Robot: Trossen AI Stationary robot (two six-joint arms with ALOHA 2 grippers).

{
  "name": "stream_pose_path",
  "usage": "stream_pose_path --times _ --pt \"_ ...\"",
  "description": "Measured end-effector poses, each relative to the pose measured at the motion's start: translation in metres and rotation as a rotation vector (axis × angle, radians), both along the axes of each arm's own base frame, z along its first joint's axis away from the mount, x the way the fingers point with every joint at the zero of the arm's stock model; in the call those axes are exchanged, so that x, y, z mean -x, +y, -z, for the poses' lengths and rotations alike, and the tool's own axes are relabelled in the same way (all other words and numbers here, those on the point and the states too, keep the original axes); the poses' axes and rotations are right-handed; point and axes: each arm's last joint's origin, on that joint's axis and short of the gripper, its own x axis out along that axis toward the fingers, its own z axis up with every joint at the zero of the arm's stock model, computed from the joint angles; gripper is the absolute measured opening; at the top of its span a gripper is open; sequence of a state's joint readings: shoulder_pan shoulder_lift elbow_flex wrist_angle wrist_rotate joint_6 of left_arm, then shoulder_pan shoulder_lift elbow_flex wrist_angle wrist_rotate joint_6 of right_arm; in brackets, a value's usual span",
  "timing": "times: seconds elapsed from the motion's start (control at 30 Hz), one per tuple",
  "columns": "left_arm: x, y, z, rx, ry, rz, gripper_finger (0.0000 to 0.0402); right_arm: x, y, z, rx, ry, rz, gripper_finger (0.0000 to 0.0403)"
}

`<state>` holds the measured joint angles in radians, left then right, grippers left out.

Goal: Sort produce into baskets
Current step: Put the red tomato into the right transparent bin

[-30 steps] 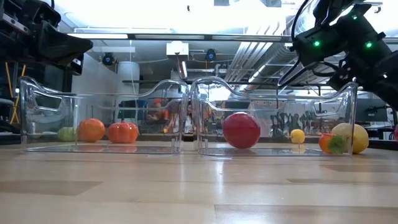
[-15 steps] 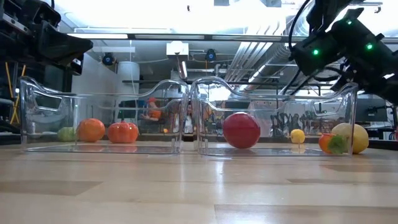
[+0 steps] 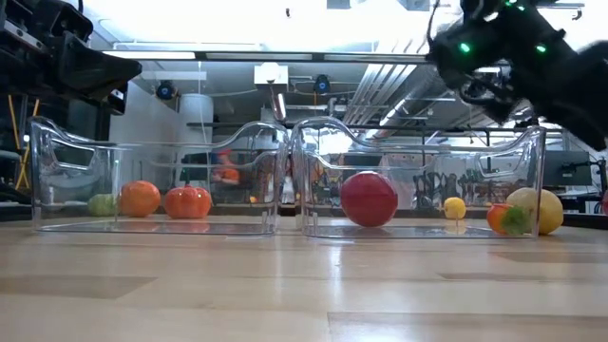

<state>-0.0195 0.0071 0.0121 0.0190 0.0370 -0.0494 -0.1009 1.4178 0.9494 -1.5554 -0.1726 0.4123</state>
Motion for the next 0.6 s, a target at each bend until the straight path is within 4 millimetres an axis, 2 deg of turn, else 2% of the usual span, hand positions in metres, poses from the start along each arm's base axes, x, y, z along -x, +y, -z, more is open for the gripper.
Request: stream_pose_path --times 0.17,0.3,0.6 --pt "0.0 0.0 0.0 0.0 0.0 0.0 0.0 0.016 0.009 0.024 0.009 0.104 -0.012 0.0362" --pt "0.0 0.0 0.0 0.0 -0.001 0.0 0.0 0.009 0.01 0.025 0.057 0.045 0.034 0.0362" --pt "0.0 0.0 0.0 0.0 0.0 0.0 0.0 0.006 0.009 0.037 0.159 0.101 0.141 0.0362"
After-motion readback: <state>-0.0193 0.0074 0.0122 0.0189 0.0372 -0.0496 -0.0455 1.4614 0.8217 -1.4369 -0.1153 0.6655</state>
